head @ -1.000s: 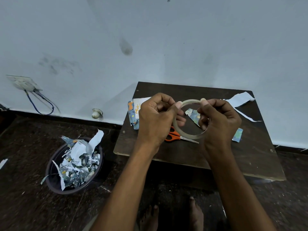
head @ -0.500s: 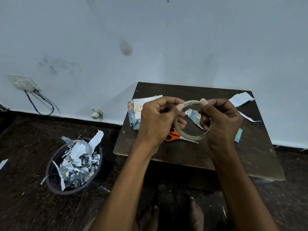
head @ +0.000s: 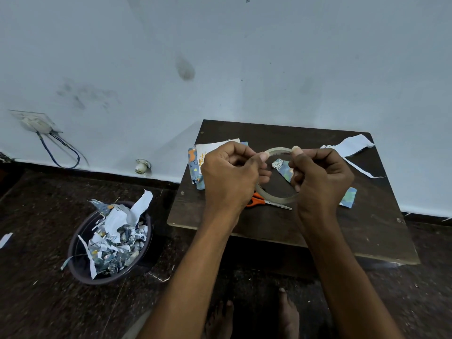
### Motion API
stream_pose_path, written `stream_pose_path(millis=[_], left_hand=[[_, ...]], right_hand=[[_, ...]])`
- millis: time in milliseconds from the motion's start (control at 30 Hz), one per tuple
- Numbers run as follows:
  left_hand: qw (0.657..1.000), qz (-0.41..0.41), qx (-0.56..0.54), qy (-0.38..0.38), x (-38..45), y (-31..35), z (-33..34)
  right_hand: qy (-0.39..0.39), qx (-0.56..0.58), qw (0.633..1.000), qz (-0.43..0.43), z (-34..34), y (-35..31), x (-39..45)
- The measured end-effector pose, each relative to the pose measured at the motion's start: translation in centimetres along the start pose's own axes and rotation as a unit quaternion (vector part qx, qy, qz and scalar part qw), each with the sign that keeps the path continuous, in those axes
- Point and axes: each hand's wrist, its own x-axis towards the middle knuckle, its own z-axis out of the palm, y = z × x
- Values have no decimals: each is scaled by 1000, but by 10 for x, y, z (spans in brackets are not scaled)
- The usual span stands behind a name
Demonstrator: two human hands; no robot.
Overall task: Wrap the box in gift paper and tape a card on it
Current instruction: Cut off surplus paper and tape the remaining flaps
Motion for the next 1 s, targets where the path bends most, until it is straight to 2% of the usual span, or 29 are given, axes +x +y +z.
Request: stream_pose_path(millis=[100,200,300,367,567,1000], left_hand=[[1000,-8,2,-10,3,1,-6],[998,-21,28,-49,10,4,-17],[995,-35,63,-73,11,2,-20],[993,-36,82,-72,11,-1,-17],[995,-52,47,-74,13,-5,-12],[994,-53,40,-87,13,-4,-11]], right_hand=[[-55,-39,998,-6,-5,-1,4],[-162,-79,984,17,-12,-5,10],[-253,-79,964,32,-11,-5,7],[-284,-80,955,20,-7,-5,2],[-302,-101,948,-14,-2,-12,-7],[-272,-91,957,-48,-2,-6,-6]])
